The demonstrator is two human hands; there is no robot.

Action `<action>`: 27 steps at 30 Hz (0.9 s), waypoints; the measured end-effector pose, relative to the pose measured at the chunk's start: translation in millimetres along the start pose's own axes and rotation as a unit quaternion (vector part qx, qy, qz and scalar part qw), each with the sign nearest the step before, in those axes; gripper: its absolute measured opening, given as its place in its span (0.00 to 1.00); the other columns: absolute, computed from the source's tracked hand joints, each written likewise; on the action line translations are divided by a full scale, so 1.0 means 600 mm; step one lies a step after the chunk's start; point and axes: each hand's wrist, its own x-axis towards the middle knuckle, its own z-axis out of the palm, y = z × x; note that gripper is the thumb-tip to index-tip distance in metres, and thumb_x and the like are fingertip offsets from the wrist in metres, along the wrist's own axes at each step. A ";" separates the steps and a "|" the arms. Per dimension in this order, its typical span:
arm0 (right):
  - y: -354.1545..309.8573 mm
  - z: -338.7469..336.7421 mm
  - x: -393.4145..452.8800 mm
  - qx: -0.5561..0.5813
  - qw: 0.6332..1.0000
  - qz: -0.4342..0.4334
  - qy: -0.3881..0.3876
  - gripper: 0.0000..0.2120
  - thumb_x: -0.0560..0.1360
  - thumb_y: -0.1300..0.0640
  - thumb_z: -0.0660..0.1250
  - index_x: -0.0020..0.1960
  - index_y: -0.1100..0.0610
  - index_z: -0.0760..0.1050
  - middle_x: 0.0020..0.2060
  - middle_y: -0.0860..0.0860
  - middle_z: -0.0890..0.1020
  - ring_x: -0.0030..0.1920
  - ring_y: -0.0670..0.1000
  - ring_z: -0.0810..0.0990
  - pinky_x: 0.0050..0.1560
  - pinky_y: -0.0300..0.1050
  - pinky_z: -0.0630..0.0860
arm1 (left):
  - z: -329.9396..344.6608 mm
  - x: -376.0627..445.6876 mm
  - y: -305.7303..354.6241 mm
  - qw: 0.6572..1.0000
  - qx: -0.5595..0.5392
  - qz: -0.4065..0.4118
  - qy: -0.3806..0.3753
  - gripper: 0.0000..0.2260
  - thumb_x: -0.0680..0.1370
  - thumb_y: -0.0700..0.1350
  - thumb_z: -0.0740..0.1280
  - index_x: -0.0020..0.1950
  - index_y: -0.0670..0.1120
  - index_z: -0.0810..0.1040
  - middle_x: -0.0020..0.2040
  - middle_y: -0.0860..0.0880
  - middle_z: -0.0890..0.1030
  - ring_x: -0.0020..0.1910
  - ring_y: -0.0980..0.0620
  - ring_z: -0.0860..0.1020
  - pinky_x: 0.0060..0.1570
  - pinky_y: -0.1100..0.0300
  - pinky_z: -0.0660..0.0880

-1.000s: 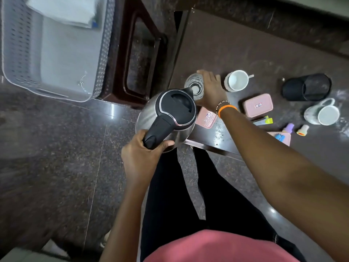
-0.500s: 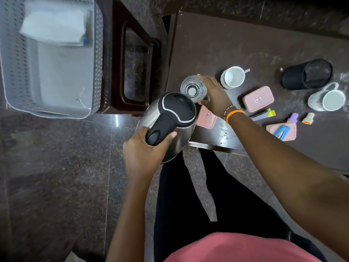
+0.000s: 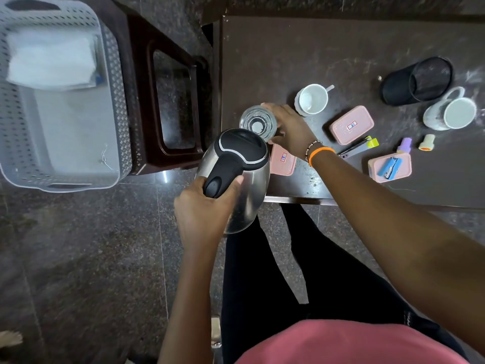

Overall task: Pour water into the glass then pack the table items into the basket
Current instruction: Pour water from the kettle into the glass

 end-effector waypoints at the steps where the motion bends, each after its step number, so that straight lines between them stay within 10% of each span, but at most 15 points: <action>1: 0.000 -0.001 0.000 0.003 1.000 0.002 0.000 0.38 0.65 0.69 0.71 0.71 0.54 0.62 0.64 0.57 0.71 0.63 0.57 0.72 0.65 0.54 0.71 | 0.001 0.003 0.001 1.000 0.001 -0.001 -0.001 0.22 0.61 0.66 0.70 0.26 0.50 0.67 0.23 0.62 0.74 0.22 0.61 0.70 0.26 0.65 0.65; 27: -0.003 -0.006 0.002 0.056 0.998 0.026 -0.016 0.39 0.64 0.70 0.72 0.71 0.54 0.64 0.61 0.58 0.71 0.61 0.56 0.73 0.65 0.53 0.72 | 0.001 0.039 0.025 0.998 0.047 0.000 -0.031 0.14 0.61 0.66 0.70 0.27 0.59 0.71 0.23 0.65 0.72 0.21 0.60 0.69 0.26 0.64 0.61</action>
